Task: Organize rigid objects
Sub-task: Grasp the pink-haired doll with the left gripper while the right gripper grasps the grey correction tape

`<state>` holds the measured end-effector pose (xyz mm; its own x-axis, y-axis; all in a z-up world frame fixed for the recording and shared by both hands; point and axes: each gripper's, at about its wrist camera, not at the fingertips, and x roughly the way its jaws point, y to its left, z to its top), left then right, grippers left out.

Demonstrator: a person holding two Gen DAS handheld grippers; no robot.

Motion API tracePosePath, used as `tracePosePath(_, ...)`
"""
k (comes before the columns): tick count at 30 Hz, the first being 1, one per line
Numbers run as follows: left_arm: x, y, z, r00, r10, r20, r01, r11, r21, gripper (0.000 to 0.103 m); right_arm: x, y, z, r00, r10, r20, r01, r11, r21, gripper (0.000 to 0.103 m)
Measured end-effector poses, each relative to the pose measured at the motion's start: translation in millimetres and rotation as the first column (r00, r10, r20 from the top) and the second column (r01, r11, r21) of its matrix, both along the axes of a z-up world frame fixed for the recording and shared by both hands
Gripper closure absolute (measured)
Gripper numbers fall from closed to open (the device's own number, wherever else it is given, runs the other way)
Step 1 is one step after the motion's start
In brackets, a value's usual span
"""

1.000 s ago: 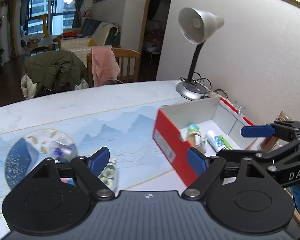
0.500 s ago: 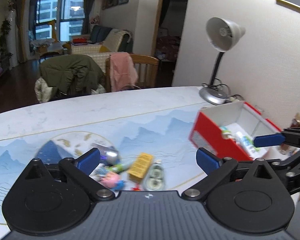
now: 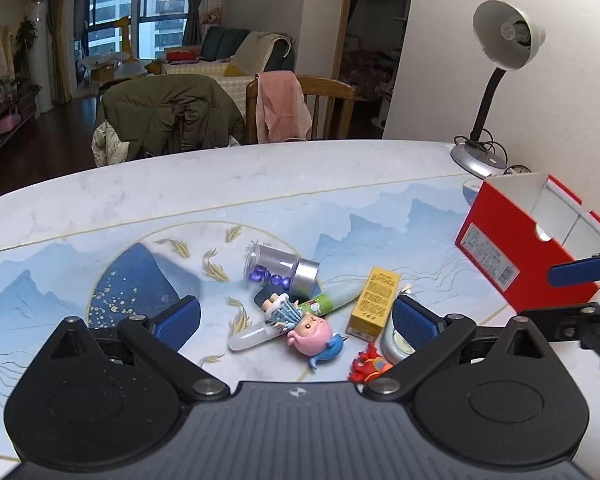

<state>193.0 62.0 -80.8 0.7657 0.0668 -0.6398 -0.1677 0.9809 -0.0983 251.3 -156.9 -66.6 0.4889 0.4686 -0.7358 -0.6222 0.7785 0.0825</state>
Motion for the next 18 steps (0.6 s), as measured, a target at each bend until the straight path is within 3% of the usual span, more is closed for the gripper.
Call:
tracePosePath(12, 23.7, 2.8, -40.0, 0.997, -0.071, -0.035, 0.074, 0.992, 0.106, 0.001, 27.0, 39.6, -54.7, 0.996, -0.052, -0.074, 0.045, 0.995, -0.088, 0.015)
tracePosePath(18, 29.4, 14.2, -56.8, 0.988, -0.149, -0.039, 0.152, 0.983, 0.104, 0.001, 44.6, 43.5, -71.5, 0.985, -0.078, -0.156, 0.067, 0.995, -0.074, 0.019)
